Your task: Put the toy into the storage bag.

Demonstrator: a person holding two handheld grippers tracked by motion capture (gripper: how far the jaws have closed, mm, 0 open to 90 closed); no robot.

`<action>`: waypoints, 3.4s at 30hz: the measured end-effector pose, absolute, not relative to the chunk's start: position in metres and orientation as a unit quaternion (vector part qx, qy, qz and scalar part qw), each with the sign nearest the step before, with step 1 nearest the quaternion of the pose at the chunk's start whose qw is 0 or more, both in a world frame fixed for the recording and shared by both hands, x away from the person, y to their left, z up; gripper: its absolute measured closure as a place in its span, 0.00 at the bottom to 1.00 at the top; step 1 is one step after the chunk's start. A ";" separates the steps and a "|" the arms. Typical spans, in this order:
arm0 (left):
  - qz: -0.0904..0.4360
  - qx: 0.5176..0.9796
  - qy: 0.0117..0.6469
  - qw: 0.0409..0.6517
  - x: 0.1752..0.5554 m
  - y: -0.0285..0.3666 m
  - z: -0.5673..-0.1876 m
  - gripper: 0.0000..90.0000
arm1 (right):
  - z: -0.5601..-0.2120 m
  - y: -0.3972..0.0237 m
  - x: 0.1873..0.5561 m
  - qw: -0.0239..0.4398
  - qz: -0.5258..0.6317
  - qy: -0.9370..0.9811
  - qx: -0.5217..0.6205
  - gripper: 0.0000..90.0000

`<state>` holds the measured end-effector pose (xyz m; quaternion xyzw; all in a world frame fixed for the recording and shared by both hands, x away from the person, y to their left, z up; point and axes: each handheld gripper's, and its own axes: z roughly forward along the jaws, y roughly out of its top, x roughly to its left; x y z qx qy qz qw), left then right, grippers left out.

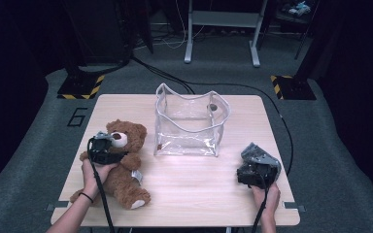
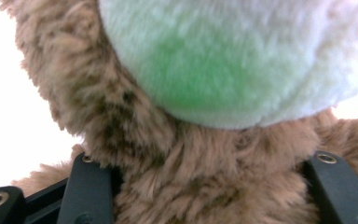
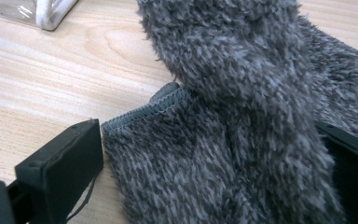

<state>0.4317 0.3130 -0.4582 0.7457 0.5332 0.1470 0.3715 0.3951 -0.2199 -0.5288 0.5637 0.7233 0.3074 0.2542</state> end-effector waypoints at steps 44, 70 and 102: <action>0.264 0.685 0.497 0.464 0.439 0.331 -0.394 0.50 | -0.529 -0.220 0.395 0.255 0.306 0.723 0.564 0.02; 0.280 0.676 0.484 0.479 0.464 0.327 -0.348 0.50 | -0.529 -0.220 0.395 0.256 0.304 0.723 0.564 0.02; 0.316 0.671 0.460 0.488 0.489 0.312 -0.272 0.50 | -0.529 -0.220 0.395 0.257 0.304 0.724 0.564 0.02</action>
